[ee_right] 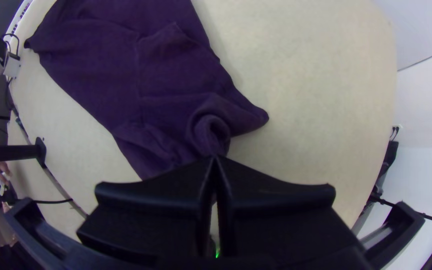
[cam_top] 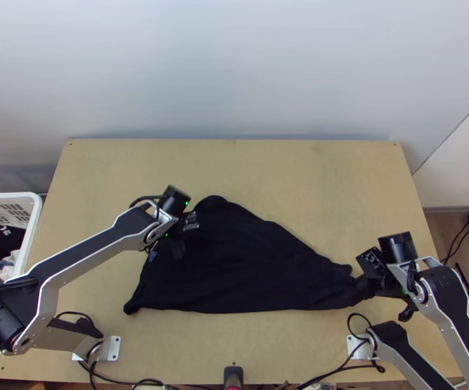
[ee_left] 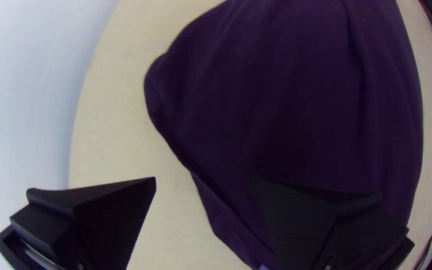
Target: Fold the t-shirt
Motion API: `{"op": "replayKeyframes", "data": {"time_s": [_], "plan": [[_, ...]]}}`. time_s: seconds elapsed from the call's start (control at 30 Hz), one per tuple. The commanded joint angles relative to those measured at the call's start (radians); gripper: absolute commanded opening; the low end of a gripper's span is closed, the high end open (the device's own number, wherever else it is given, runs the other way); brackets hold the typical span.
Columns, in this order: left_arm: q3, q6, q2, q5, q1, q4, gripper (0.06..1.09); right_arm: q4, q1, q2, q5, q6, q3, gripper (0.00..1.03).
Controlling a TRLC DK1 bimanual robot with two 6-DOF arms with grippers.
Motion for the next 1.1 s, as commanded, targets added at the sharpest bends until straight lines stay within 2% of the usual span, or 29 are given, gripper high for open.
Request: {"op": "replayKeyframes", "data": {"time_s": [0.0,0.13,0.4,0.57,0.7,0.83,0.97,1.07], "plan": [[0.106,0.12,0.096,-0.017,0.024,0.113,1.01,0.015,-0.002,0.011,-0.001,0.0,0.0,0.03],[0.224,0.212,0.227,-0.021,0.044,0.169,1.01,0.021,-0.002,0.009,-0.001,0.002,-0.008,0.03],[0.48,0.324,0.439,0.0,0.085,0.146,1.0,0.021,-0.006,-0.001,0.001,0.002,-0.009,0.03],[0.6,0.304,0.51,0.012,0.093,-0.024,1.0,0.019,-0.031,-0.014,0.001,0.002,-0.011,0.03],[0.64,0.277,0.519,0.031,0.102,-0.081,1.0,0.019,-0.039,-0.024,0.001,0.002,-0.023,0.03],[0.758,0.229,0.559,0.055,0.122,-0.263,1.0,0.019,-0.039,-0.024,0.001,0.002,-0.018,0.03],[0.838,0.205,0.579,0.068,0.134,-0.36,1.0,0.019,-0.037,-0.023,0.001,0.0,-0.012,0.03],[0.95,0.174,0.632,0.095,0.137,-0.526,1.0,0.021,-0.037,-0.021,0.001,0.0,-0.014,0.03]]}}
